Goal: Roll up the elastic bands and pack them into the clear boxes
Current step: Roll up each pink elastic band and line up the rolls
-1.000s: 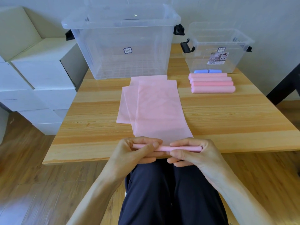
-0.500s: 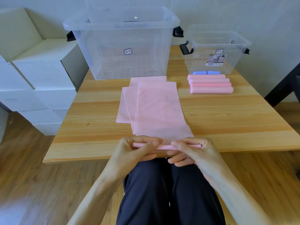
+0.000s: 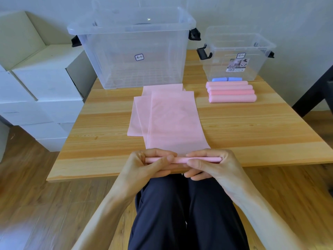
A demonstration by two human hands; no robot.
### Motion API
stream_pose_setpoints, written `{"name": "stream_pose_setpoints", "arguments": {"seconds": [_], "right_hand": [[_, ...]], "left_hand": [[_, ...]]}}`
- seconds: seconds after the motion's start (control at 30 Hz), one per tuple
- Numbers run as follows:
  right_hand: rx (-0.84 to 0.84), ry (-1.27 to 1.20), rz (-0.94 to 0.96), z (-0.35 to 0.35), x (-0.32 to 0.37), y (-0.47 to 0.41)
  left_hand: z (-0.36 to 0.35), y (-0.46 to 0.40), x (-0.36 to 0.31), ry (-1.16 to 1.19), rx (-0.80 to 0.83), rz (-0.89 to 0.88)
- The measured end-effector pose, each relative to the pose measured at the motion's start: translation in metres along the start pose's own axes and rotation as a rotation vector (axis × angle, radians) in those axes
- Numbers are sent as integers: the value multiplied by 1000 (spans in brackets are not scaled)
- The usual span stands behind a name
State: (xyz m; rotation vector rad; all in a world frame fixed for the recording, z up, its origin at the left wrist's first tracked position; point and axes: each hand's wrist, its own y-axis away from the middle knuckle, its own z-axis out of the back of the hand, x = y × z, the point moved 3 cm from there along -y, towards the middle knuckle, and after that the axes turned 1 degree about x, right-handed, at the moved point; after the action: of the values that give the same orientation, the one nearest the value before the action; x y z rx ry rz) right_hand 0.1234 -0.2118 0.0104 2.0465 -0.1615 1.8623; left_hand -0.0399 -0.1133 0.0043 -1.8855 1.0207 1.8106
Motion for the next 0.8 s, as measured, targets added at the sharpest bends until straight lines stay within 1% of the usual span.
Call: {"name": "stream_pose_setpoints", "arguments": {"seconds": [0.1, 0.23, 0.4, 0.53, 0.63, 0.8], "right_hand": [[3, 32, -2, 1, -1, 0], [12, 2, -24, 2, -1, 0], [0, -5, -21, 3, -2, -1], [12, -17, -23, 1, -3, 0], [23, -5, -10, 2, -3, 1], [-12, 3, -7, 2, -4, 1]], "left_hand": [[-3, 1, -1, -23, 36, 1], [-3, 0, 0, -26, 3, 25], [-2, -1, 0, 18, 12, 37], [-3, -3, 1, 27, -30, 41], [-2, -3, 2, 17, -20, 39], [-2, -4, 2, 5, -17, 30]]}}
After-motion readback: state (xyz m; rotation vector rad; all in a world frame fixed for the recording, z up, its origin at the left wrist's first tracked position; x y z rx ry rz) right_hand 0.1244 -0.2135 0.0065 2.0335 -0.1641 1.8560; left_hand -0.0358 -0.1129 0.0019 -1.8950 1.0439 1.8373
